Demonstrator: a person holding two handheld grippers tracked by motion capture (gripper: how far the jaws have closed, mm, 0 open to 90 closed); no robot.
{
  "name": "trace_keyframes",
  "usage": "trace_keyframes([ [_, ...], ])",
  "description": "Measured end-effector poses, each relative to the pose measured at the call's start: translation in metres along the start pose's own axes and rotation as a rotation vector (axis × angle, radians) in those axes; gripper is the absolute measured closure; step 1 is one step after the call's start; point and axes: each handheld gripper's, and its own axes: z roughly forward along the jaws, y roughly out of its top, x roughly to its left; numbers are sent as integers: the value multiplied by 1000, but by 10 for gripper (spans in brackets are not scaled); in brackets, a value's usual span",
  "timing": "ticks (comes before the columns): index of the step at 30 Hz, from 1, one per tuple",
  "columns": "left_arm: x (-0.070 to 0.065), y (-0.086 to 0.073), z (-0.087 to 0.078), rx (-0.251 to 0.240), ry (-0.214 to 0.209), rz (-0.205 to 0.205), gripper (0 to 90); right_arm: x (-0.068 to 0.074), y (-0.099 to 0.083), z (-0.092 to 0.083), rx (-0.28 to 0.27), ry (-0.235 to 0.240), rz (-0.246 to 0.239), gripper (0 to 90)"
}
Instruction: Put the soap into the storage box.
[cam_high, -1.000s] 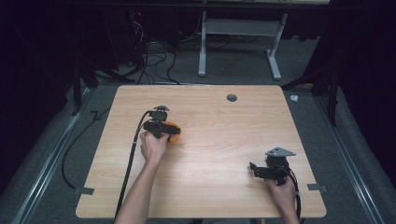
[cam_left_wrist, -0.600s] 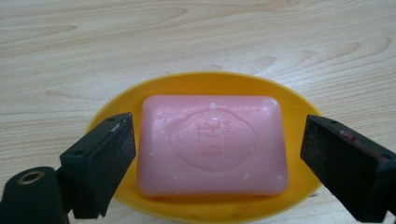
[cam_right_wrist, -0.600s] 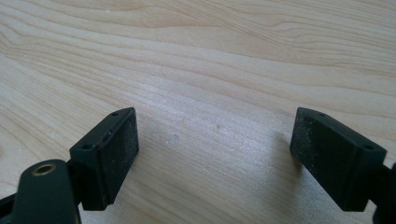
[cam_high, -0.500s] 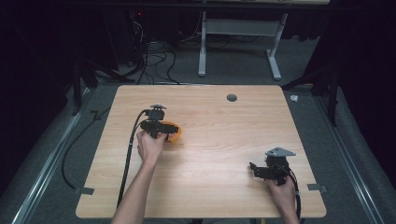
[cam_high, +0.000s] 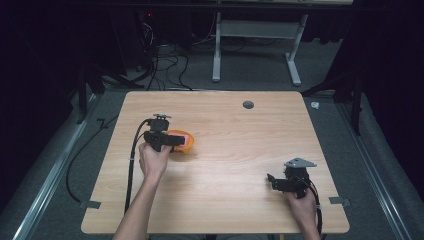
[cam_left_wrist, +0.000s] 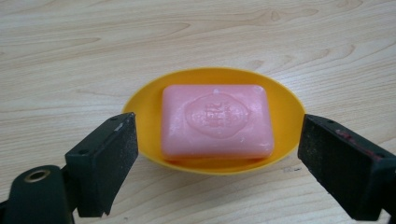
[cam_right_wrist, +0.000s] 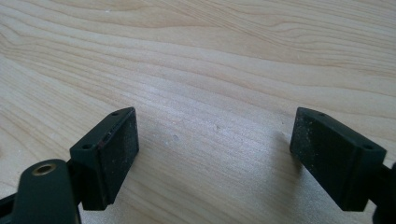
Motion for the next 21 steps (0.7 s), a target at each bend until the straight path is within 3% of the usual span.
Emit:
trace_keyframes([
  [21, 14, -23, -37, -69, -28, -20, 137, 0, 0, 0, 2, -1, 2, 161],
])
